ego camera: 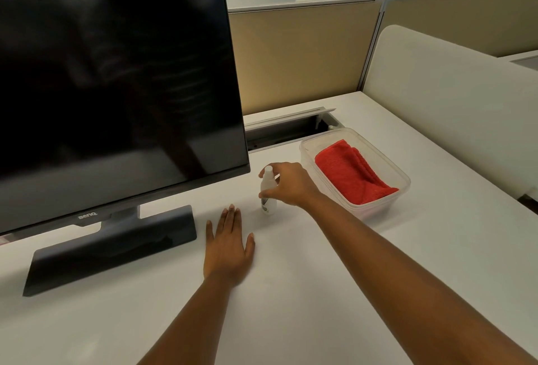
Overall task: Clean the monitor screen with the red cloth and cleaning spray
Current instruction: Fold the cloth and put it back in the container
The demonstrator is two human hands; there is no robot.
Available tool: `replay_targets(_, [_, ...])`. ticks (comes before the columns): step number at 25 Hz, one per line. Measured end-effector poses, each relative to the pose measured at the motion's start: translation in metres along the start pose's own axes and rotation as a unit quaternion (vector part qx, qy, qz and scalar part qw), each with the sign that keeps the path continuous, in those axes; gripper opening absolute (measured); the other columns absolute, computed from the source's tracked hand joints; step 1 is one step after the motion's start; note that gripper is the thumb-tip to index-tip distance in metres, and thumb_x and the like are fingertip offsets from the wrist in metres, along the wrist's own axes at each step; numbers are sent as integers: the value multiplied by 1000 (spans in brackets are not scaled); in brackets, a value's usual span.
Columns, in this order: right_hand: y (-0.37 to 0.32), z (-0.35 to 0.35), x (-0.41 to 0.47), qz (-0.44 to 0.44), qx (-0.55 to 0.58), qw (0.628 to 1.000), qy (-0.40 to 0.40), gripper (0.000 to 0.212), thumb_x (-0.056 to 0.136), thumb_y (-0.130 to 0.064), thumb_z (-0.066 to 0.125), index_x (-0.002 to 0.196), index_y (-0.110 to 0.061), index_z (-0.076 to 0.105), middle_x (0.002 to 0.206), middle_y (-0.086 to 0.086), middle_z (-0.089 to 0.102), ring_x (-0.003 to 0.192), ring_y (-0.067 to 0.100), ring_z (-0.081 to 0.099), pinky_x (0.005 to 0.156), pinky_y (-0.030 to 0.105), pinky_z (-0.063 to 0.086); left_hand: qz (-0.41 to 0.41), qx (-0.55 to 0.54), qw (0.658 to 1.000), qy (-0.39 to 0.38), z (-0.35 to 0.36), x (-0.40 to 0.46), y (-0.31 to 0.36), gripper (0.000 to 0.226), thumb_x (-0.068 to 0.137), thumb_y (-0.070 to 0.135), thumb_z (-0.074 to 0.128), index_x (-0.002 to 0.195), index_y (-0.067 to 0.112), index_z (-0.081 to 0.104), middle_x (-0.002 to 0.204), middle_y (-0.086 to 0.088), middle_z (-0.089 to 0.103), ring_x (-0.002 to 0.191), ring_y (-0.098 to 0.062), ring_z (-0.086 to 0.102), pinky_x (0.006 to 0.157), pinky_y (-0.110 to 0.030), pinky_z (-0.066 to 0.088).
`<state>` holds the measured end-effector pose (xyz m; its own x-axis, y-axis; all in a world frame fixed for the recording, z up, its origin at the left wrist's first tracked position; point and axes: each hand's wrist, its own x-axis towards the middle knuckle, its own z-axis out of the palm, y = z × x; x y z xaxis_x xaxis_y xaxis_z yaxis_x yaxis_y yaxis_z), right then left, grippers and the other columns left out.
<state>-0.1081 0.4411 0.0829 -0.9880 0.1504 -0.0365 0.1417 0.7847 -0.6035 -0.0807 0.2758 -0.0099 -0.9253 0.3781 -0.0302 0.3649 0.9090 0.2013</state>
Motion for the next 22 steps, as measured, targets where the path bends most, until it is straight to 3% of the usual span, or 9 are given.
replay_targets(5, [3,-3,-3,-9,6,1000,23,43,73,-23,75,112,-12,61,118,9,62,100,22,57,84,29,47,-1,-1,1000,0,1,1,-1,63,94,45,14,142,15,-13,155,-2,-13,142,-17,-13,116,-41,-12])
replay_targets(10, [1,-53,-4,-21,88,985,149,30,67,-22,77,93,-12,68,89,2,66,79,17,61,70,29,50,11,-16,1000,11,3,0,-4,62,95,42,15,142,15,-13,155,-2,-11,142,-15,-13,115,-39,-13])
replay_targets(15, [22,-103,15,34,45,950,306,40,69,-25,76,102,-6,64,103,10,61,87,19,54,72,29,43,11,-12,1000,10,3,0,-4,61,95,42,14,141,15,-15,155,-2,-14,142,-15,-15,114,-39,-15])
replay_targets(22, [50,-97,32,74,-9,955,286,44,72,-19,73,111,-4,58,111,16,62,99,28,57,80,33,43,9,-15,1000,10,4,1,-4,62,95,42,15,142,15,-14,155,-2,-13,142,-16,-14,114,-39,-14])
